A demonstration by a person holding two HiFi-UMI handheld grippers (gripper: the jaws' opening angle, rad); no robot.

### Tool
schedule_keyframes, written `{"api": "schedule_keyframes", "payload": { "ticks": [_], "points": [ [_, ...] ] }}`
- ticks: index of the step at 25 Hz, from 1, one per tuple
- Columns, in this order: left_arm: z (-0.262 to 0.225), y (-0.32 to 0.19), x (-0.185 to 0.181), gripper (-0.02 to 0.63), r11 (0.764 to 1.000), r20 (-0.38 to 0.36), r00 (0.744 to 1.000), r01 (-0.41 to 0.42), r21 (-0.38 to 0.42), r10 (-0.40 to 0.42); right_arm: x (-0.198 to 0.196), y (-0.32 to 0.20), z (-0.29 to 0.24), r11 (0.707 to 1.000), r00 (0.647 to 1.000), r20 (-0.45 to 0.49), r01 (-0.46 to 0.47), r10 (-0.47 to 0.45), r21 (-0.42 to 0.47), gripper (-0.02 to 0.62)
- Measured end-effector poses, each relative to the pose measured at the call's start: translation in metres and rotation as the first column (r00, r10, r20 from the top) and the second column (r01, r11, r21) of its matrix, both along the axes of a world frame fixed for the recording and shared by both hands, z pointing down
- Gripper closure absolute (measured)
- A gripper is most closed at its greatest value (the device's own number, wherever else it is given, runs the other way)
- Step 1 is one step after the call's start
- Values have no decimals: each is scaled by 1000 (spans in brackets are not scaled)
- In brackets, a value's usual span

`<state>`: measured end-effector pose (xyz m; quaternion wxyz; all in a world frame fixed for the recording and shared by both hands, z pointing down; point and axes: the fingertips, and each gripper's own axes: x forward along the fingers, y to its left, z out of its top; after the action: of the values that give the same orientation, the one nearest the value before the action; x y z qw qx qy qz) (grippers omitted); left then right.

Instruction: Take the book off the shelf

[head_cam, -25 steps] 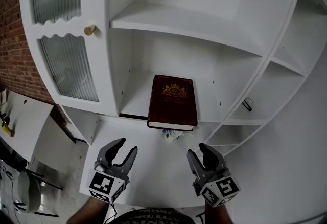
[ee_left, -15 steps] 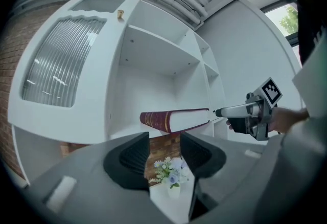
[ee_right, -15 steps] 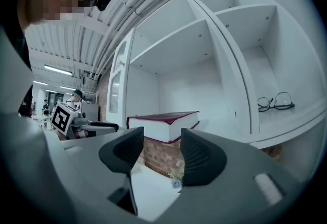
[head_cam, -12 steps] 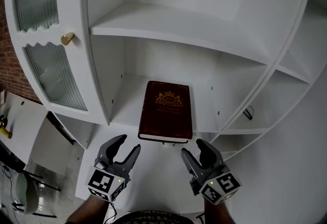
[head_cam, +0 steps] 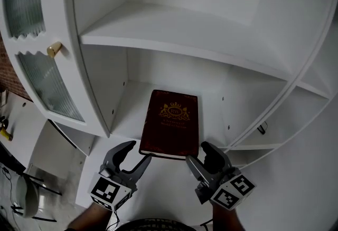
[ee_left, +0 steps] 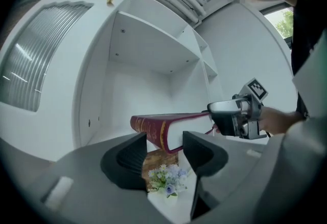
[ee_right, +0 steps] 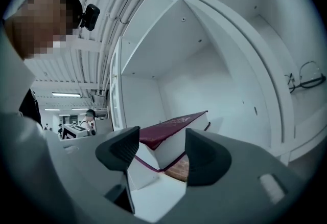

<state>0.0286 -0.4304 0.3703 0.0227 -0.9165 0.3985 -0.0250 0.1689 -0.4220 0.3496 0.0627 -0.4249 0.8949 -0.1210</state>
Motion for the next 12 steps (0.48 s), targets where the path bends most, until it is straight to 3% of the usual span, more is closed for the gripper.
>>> {"api": "schedule_keyframes", "payload": {
  "ticks": [12],
  "points": [
    [8, -14, 18, 380, 999, 27, 999, -23, -41, 24, -6, -28, 6, 987, 994, 68, 96, -88, -129, 273]
  ]
}}
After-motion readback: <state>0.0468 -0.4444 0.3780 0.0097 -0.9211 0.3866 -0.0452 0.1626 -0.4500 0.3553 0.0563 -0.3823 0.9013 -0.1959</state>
